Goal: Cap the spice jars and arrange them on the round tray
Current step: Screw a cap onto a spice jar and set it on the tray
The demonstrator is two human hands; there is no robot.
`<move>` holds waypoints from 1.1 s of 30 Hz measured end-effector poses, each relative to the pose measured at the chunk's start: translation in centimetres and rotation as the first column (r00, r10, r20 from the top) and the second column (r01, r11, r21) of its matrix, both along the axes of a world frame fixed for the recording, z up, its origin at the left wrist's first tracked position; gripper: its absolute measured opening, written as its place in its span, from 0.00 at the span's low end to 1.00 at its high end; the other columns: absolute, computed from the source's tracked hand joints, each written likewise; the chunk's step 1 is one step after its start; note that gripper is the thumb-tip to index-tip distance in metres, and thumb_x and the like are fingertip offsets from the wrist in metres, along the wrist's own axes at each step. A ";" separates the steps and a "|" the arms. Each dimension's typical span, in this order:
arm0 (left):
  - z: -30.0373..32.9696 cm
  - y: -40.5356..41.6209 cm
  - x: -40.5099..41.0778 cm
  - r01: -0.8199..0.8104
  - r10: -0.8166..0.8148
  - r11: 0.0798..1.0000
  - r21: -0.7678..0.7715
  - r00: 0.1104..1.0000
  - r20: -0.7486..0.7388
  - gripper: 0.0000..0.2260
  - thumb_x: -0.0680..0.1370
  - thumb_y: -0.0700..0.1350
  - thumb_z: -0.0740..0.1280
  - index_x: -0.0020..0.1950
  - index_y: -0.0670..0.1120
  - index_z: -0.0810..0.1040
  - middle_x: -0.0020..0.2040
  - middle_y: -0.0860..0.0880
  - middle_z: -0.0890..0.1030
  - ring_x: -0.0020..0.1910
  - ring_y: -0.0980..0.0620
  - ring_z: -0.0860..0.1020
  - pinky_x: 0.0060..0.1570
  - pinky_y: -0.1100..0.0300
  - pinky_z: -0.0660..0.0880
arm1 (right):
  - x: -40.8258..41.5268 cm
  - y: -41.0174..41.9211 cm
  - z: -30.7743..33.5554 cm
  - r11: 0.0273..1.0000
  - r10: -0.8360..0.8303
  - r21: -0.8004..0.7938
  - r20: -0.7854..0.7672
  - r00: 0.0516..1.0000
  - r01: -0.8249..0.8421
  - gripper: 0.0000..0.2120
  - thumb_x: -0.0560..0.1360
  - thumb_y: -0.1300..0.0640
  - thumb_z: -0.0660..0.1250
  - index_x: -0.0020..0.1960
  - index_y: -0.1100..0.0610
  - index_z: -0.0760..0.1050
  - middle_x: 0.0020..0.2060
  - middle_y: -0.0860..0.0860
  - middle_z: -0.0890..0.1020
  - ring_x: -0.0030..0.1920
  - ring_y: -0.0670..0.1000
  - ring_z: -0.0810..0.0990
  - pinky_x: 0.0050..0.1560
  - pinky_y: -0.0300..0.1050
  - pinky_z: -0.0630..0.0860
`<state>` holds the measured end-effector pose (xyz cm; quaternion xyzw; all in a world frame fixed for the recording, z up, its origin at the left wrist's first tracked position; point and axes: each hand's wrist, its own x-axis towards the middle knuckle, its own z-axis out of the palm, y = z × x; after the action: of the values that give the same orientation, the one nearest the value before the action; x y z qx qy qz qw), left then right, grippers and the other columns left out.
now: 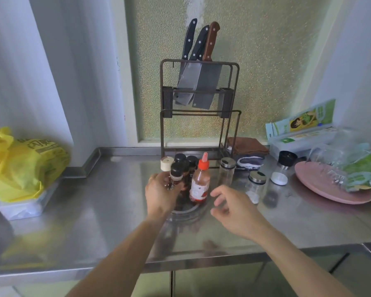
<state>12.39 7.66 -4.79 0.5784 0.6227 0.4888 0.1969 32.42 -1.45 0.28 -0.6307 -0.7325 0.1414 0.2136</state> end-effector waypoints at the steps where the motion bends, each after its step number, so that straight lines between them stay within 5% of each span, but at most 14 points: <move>1: -0.3 0.8 0.0 -0.007 0.007 1.000 -0.014 1.000 -0.024 0.13 0.70 0.46 0.79 0.53 0.48 0.85 0.48 0.47 0.83 0.49 0.44 0.82 0.50 0.53 0.78 | -0.1 0.3 -0.6 1.000 -0.001 -0.009 -0.013 1.000 0.001 0.16 0.77 0.51 0.71 0.63 0.48 0.74 0.51 0.44 0.81 0.47 0.46 0.82 0.55 0.47 0.79; 4: -1.0 2.3 0.4 -0.014 0.011 0.999 -0.039 0.998 -0.063 0.15 0.70 0.46 0.79 0.55 0.47 0.83 0.49 0.46 0.85 0.50 0.43 0.83 0.53 0.47 0.80 | -0.4 1.3 -1.9 1.000 -0.018 -0.001 -0.038 0.999 0.018 0.15 0.77 0.51 0.72 0.62 0.48 0.75 0.50 0.44 0.82 0.46 0.45 0.82 0.51 0.41 0.77; 14: -1.4 1.4 0.4 -0.066 0.058 0.990 -0.126 0.996 -0.063 0.25 0.69 0.47 0.81 0.61 0.44 0.75 0.55 0.46 0.85 0.54 0.43 0.83 0.56 0.47 0.79 | 0.1 1.7 -4.6 0.996 -0.062 -0.075 -0.125 0.990 0.053 0.13 0.76 0.50 0.72 0.59 0.47 0.76 0.48 0.42 0.82 0.49 0.46 0.80 0.56 0.46 0.78; 18: 1.3 -3.5 2.5 -0.129 0.130 0.972 0.196 0.991 0.006 0.16 0.74 0.40 0.76 0.59 0.44 0.77 0.52 0.47 0.80 0.52 0.44 0.79 0.53 0.55 0.76 | 2.1 0.7 -4.9 0.991 -0.126 -0.058 -0.180 0.976 0.117 0.10 0.76 0.50 0.72 0.56 0.47 0.77 0.46 0.42 0.82 0.47 0.43 0.81 0.52 0.42 0.79; 21: 3.3 -7.2 6.7 0.162 -0.138 0.912 0.376 0.986 -0.091 0.08 0.77 0.39 0.73 0.53 0.49 0.79 0.49 0.53 0.81 0.46 0.54 0.81 0.45 0.69 0.74 | 4.8 0.6 -5.0 0.952 -0.280 0.052 -0.251 0.927 0.302 0.04 0.75 0.54 0.73 0.46 0.46 0.79 0.39 0.42 0.84 0.40 0.41 0.82 0.45 0.35 0.78; 23: 2.7 -7.3 10.1 0.389 -0.341 0.862 0.326 0.919 -0.198 0.09 0.79 0.39 0.70 0.57 0.50 0.79 0.52 0.56 0.81 0.51 0.56 0.81 0.50 0.63 0.77 | 6.5 0.8 -4.7 0.880 -0.401 0.115 -0.340 0.851 0.460 0.08 0.74 0.56 0.74 0.44 0.45 0.77 0.38 0.42 0.83 0.39 0.41 0.81 0.43 0.32 0.75; 25: 1.5 -5.8 13.6 0.466 -0.427 0.854 0.231 0.882 -0.201 0.15 0.80 0.38 0.67 0.65 0.49 0.76 0.60 0.53 0.80 0.59 0.54 0.80 0.61 0.59 0.76 | 8.1 1.4 -4.5 0.802 -0.486 0.152 -0.396 0.779 0.578 0.08 0.74 0.54 0.74 0.49 0.48 0.76 0.45 0.44 0.83 0.44 0.46 0.82 0.48 0.41 0.77; 29: -0.2 -1.6 19.0 0.394 -0.394 0.919 -0.032 0.919 0.004 0.23 0.82 0.36 0.61 0.77 0.39 0.64 0.74 0.42 0.70 0.76 0.45 0.67 0.72 0.62 0.62 | 10.3 4.4 -4.8 0.784 -0.556 0.077 -0.354 0.752 0.616 0.28 0.73 0.50 0.76 0.68 0.56 0.70 0.64 0.52 0.78 0.64 0.56 0.78 0.62 0.51 0.75; 33: -1.3 2.0 21.6 0.207 -0.203 0.975 -0.079 0.977 0.062 0.28 0.81 0.35 0.62 0.78 0.32 0.56 0.77 0.33 0.63 0.79 0.36 0.61 0.78 0.48 0.61 | 11.2 7.2 -5.5 0.824 -0.519 0.024 -0.372 0.770 0.567 0.40 0.70 0.46 0.79 0.74 0.57 0.65 0.70 0.54 0.76 0.69 0.57 0.76 0.66 0.50 0.73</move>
<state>33.97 9.63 -6.08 0.6174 0.5744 0.4542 0.2874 43.62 5.77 -5.22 -0.7642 -0.4766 0.1331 0.4137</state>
